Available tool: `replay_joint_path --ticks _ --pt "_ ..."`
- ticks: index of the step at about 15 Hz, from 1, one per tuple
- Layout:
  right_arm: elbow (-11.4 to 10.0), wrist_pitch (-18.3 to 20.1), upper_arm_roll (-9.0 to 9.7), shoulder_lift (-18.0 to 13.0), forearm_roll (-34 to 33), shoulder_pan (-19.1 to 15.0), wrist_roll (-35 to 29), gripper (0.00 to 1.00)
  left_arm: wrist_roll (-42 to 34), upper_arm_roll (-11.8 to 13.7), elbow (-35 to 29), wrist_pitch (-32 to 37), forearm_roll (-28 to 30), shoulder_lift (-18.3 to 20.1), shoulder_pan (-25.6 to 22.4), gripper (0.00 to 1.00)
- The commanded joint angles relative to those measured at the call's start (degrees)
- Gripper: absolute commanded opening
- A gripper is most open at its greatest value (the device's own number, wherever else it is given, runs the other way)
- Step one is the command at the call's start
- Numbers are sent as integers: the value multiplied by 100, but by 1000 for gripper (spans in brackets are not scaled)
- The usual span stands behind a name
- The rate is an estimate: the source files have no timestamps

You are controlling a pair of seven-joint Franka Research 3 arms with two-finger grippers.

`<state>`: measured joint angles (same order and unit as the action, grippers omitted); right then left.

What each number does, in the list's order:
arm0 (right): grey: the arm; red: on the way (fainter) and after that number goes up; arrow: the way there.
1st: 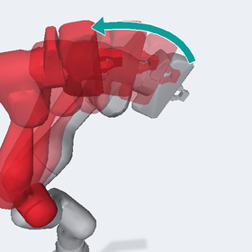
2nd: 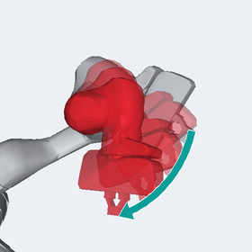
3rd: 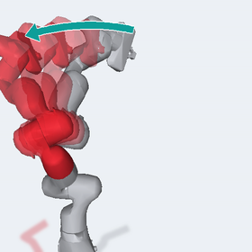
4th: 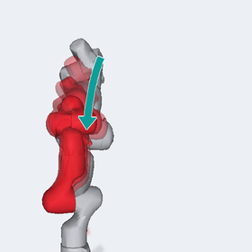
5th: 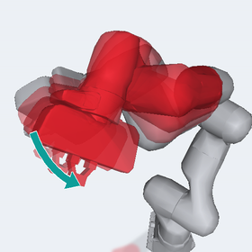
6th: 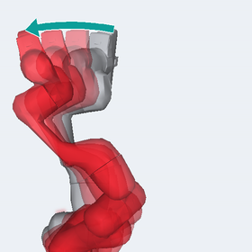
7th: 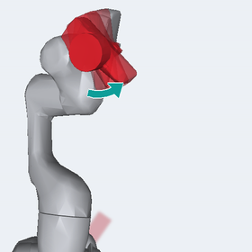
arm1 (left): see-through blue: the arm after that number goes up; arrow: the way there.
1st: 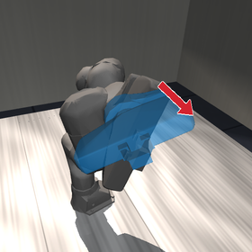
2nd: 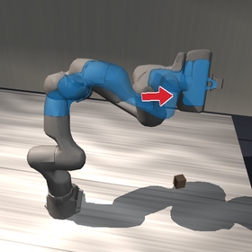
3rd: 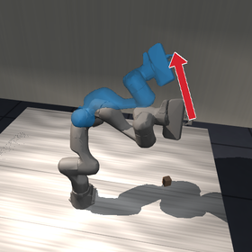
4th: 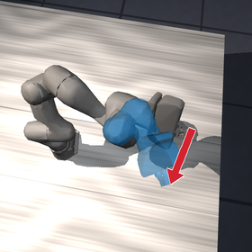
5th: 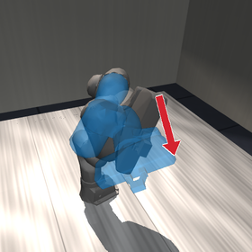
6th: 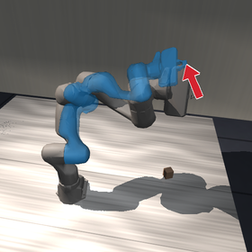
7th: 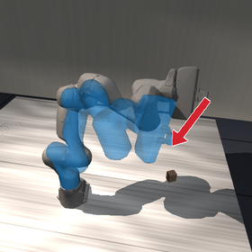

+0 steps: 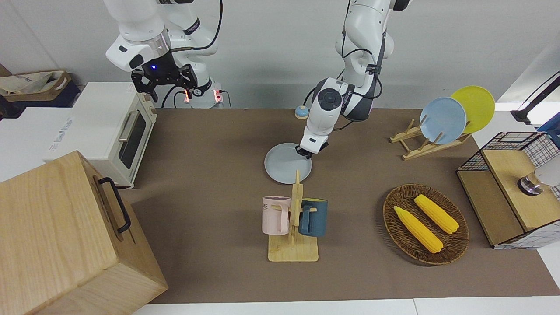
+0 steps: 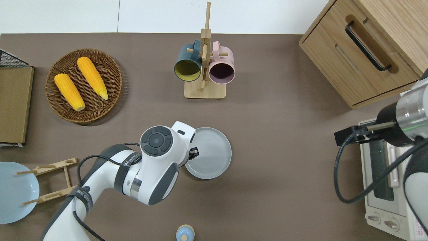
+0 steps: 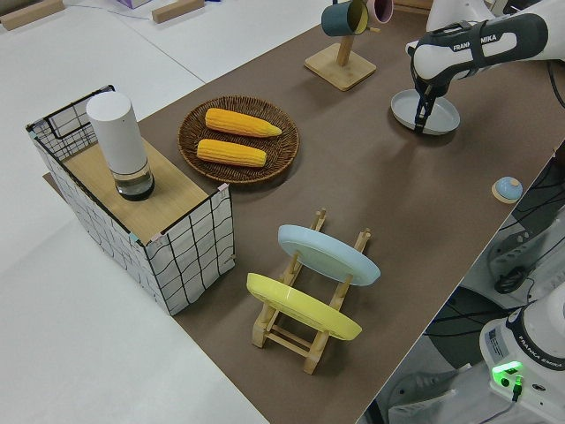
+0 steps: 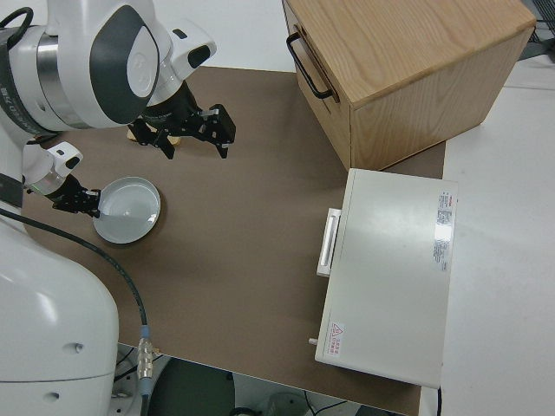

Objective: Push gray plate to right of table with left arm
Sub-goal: 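Push the gray plate with the left gripper across the table toward the toaster oven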

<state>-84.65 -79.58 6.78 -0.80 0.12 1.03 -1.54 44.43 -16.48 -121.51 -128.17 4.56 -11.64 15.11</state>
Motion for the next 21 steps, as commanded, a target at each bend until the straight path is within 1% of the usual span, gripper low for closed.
replay_joint_path --ticks 1,11,12,14,16,21 --pt "45 92 78 -17 23 -111 -4 983 399 40 330 -24 -52 -365 281 0" --pt "45 92 69 -17 15 -111 -13 983 1296 48 795 -15 -96 -691 931 0" --pt "45 92 69 -17 23 -111 -13 983 1357 40 883 -7 -96 -778 958 0" --pt "45 83 78 -17 23 -111 -13 983 1716 40 1015 -15 -270 -884 1168 0" --pt "45 83 78 -17 23 -111 -13 983 1945 48 1217 -6 -298 -1068 1291 0" --pt "45 92 78 -17 23 -111 -13 983 2447 40 1358 -15 -412 -1192 1626 0"
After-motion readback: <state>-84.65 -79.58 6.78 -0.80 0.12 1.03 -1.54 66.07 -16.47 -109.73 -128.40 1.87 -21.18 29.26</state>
